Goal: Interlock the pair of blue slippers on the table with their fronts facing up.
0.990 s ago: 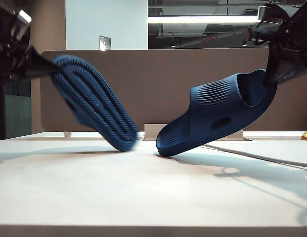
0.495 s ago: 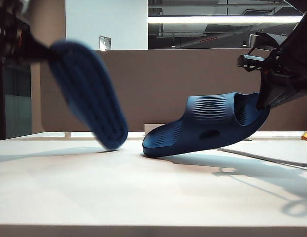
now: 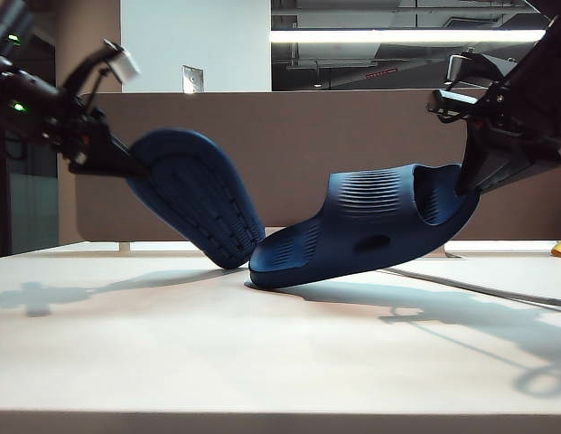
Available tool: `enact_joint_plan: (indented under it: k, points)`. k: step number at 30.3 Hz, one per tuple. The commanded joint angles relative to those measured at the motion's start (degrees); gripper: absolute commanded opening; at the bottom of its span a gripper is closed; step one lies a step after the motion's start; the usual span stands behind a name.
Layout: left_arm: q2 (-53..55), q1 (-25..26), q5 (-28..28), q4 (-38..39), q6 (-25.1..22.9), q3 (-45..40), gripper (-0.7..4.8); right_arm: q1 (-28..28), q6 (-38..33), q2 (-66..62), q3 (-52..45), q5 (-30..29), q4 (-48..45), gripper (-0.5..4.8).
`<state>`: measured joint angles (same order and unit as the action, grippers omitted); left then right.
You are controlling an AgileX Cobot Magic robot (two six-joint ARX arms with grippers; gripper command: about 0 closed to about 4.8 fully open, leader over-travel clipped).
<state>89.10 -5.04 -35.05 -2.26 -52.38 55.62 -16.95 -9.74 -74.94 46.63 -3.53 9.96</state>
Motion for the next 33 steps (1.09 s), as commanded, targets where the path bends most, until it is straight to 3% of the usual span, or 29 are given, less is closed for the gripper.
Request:
enact_joint_plan:
  k: [1, 4, 7, 17, 21, 23, 25, 33]
  points:
    - [0.37, -1.66, 10.08, 3.74, -2.51, -0.26, -0.02, -0.13, 0.33, 0.07, 0.11, -0.61, 0.79, -0.01]
    - [0.37, -1.77, 11.67, 5.2, -2.71, -0.26, 0.43, 0.31, 0.33, 0.07, 0.11, -0.5, 0.98, -0.01]
    - [0.35, -1.77, 12.0, 6.6, -2.69, -0.26, 1.22, 1.01, 0.33, 0.07, 0.11, -0.66, 0.96, -0.01]
    - [0.35, -1.77, 11.82, 10.38, -2.69, -0.28, 1.25, 2.6, 0.57, 0.04, 0.11, -1.33, 0.94, -0.01]
    - [0.35, -1.77, 11.41, 12.44, -0.24, -0.28, 1.42, 3.19, 0.57, 0.04, 0.11, -1.4, 0.94, -0.01]
    - [0.35, -1.77, 11.41, 13.73, 2.47, -0.28, 1.91, 3.3, 0.68, 0.04, 0.11, -1.33, 0.94, -0.01]
    - [0.35, -1.77, 11.21, 14.73, 6.69, -0.28, 1.97, 3.65, 0.76, 0.04, 0.11, -1.33, 0.9, -0.01]
    - [-0.35, -1.62, 11.34, 14.62, 36.81, -0.24, 1.97, 5.92, 0.96, 0.04, 0.13, -1.64, 0.42, -0.01]
